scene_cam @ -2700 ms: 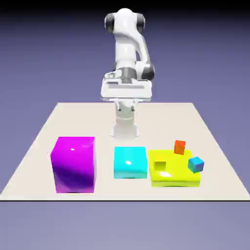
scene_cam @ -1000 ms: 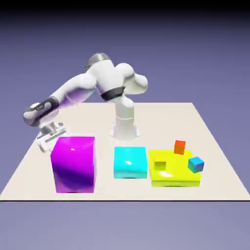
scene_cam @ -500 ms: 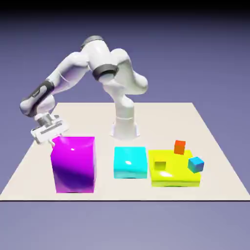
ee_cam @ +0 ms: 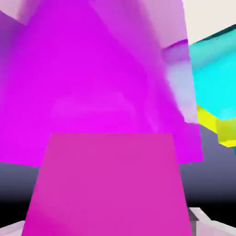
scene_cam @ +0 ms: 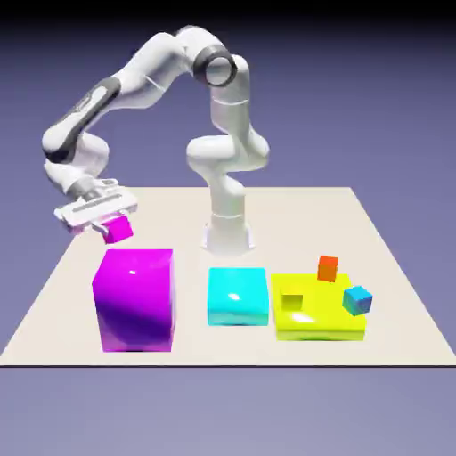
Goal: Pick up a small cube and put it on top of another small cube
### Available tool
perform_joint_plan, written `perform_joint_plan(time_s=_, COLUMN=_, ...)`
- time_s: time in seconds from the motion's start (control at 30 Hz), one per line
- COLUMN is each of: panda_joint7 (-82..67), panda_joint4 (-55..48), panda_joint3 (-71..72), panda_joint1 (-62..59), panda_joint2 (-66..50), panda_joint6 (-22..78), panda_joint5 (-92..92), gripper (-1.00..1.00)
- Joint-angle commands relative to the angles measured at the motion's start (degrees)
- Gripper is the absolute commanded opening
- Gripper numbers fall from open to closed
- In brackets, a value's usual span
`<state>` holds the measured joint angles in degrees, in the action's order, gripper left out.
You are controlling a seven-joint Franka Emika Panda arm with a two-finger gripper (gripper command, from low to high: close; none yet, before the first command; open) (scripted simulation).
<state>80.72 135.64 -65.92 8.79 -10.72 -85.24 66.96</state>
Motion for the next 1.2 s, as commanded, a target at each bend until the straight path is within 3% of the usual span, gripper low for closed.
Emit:
perform_joint_plan(time_s=0.0, panda_joint7=1.19, panda_joint4=0.21, panda_joint3=2.08, panda_joint1=0.53, panda_joint2=1.43, panda_joint6=-0.74, panda_joint5=-0.84, gripper=-1.00)
perform_joint_plan(time_s=0.87, panda_joint7=7.70, panda_joint4=1.38, panda_joint3=56.07, panda_joint1=-0.66, panda_joint2=10.54, panda_joint6=-23.94, panda_joint5=-19.58, gripper=-1.00)
perform_joint_plan(time_s=1.17, panda_joint7=0.24, panda_joint4=3.32, panda_joint3=65.12, panda_joint1=-0.56, panda_joint2=1.65, panda_joint6=-34.78, panda_joint5=-15.48, gripper=-1.00)
